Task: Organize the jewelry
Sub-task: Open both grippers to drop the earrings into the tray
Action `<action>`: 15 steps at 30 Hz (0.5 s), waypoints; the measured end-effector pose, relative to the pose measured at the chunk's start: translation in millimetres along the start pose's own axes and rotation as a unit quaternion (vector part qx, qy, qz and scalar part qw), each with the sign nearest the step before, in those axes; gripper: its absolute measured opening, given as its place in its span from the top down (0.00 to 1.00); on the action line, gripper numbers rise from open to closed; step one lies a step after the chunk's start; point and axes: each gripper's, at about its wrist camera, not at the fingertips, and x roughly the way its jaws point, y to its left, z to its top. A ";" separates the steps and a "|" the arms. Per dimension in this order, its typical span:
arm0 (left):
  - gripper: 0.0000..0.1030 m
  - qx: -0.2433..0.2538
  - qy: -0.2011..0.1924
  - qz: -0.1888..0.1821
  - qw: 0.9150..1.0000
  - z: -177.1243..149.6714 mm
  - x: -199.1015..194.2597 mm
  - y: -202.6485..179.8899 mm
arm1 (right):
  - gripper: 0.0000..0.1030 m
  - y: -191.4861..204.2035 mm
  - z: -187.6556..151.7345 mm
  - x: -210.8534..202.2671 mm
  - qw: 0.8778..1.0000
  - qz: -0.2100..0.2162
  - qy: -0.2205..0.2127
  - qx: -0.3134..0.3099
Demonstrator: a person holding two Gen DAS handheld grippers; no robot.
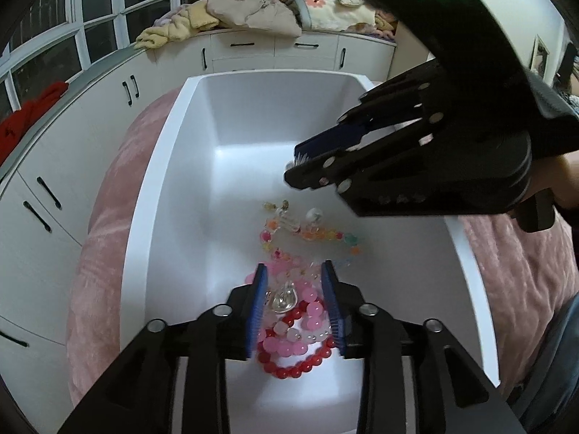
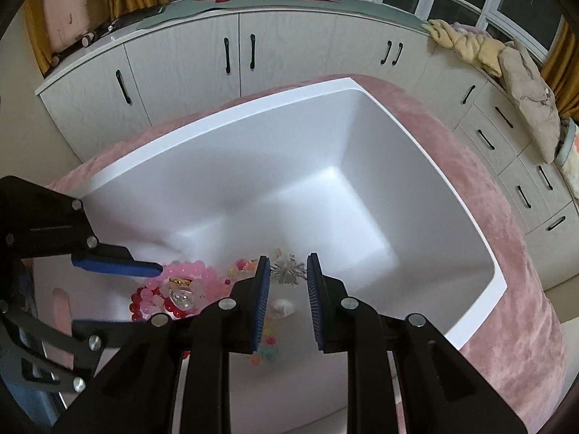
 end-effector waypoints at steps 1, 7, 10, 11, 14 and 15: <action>0.59 -0.001 -0.006 -0.003 1.000 0.7 -2.4 -0.1 | 0.78 0.9 0.0 -2.0 1.000 -0.001 -0.005 -0.002; 0.45 -0.018 -0.039 -0.004 0.999 5.3 -21.6 2.2 | 0.56 0.8 4.4 -26.3 0.999 -0.006 -0.045 0.000; 0.37 -0.025 -0.051 0.001 0.998 6.5 -34.4 0.4 | 0.50 -1.7 7.3 -48.1 0.997 -0.011 -0.074 0.007; 0.31 -0.028 -0.058 0.005 0.998 7.2 -40.1 0.1 | 0.43 -3.2 7.4 -58.3 0.996 -0.014 -0.089 0.012; 0.21 -0.032 -0.069 0.017 0.997 8.7 -54.5 -2.3 | 0.29 -7.6 4.4 -89.0 0.991 -0.027 -0.131 0.027; 0.20 -0.032 -0.071 0.021 0.997 8.9 -58.8 -2.9 | 0.27 -8.0 3.2 -96.8 0.989 -0.029 -0.140 0.030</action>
